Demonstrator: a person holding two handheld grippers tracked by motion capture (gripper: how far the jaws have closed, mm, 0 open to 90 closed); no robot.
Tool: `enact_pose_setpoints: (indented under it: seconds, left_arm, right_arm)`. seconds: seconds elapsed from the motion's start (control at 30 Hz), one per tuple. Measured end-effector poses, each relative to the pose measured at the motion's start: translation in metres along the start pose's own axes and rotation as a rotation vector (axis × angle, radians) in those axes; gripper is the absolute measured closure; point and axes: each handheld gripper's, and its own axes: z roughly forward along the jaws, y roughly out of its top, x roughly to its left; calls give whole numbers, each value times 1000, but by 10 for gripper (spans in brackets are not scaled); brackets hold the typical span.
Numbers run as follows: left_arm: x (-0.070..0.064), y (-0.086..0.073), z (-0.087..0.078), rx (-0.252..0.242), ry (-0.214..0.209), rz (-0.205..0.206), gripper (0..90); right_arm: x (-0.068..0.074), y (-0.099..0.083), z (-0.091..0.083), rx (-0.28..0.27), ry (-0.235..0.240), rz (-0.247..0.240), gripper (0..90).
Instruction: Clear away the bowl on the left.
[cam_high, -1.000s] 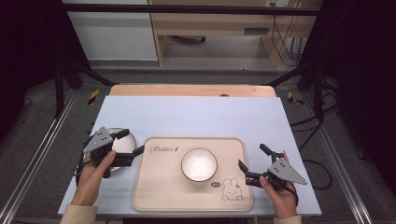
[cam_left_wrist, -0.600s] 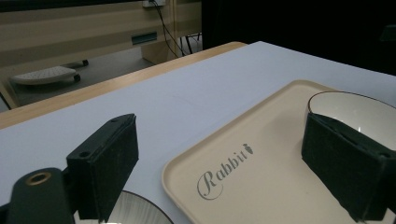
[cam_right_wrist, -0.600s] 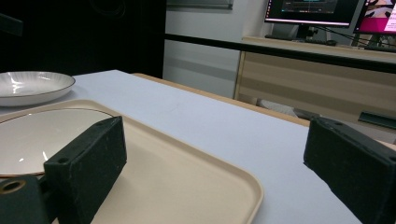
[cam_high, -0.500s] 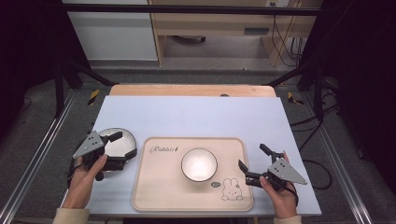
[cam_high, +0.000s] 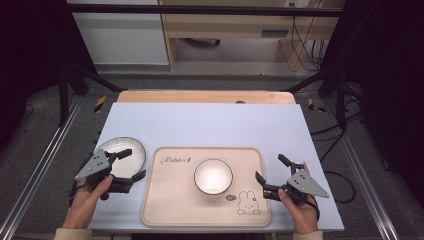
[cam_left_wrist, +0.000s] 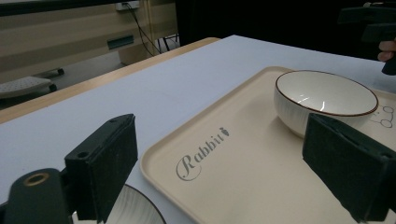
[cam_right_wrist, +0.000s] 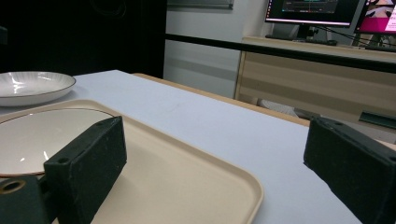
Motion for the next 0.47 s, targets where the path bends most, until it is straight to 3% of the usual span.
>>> enact_pose_setpoints:
  seconds: [0.47]
  left_arm:
    - [9, -15, -12, 7, 68, -65, 104]
  right_arm:
    - [0, 0, 0, -3, 1, 2, 61]
